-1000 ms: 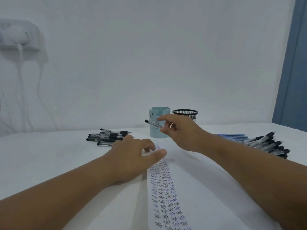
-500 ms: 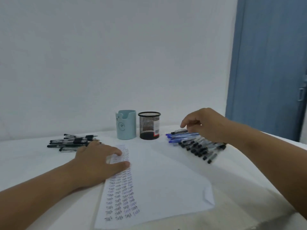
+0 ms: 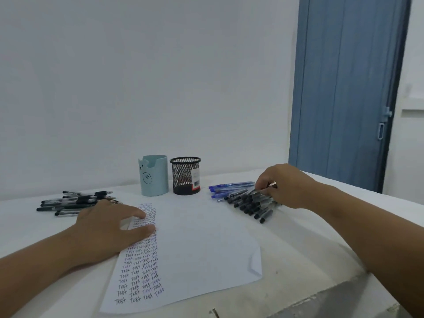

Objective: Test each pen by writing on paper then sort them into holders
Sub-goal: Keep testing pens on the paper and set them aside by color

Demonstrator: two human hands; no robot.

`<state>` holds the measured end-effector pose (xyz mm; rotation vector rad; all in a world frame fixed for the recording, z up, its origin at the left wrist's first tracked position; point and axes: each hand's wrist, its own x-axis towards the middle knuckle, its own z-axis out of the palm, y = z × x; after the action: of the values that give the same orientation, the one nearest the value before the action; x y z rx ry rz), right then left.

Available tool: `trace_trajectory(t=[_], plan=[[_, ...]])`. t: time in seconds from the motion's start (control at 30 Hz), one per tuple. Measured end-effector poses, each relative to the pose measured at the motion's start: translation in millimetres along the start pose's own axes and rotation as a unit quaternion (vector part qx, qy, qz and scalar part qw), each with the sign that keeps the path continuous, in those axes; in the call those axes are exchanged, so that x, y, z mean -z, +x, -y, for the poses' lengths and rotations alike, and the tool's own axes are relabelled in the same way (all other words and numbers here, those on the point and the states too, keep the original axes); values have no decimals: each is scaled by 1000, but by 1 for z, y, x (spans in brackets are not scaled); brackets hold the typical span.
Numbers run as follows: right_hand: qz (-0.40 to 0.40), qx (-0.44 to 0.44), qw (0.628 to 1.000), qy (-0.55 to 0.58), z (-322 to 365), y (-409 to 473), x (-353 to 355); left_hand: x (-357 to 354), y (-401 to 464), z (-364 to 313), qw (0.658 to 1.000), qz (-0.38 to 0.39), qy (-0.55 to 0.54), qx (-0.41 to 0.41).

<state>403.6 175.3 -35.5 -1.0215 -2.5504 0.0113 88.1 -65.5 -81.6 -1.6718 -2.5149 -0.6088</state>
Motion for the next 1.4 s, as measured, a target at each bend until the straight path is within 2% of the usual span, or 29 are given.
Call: trace_trajectory(t=[0.23,0.43,0.63,0.77,0.87,1.0,1.1,1.23,1.3,1.4], plan=[[-17,23,999,24,30,4,4,1,2,0,1000,-6,5,-13],[-7,164,985,57,108,24,-18,9,5,17,995,-58,-74,-32],[81,232,968,59,181,56,-45,31,19,46,989,-138,-51,5],[136,253,958,18,206,81,-59,39,18,81,990,-120,-24,65],[157,260,953,-1,212,96,-66,42,19,96,993,-88,-22,72],[90,281,955,22,208,98,-84,39,25,103,993,-82,55,62],[16,285,956,71,198,92,-102,37,29,104,993,-86,60,46],[14,299,949,101,190,91,-106,37,29,101,991,-79,99,40],[9,302,947,107,190,90,-106,40,26,98,993,-89,72,33],[19,290,948,133,189,87,-105,46,19,89,989,-129,-78,2]])
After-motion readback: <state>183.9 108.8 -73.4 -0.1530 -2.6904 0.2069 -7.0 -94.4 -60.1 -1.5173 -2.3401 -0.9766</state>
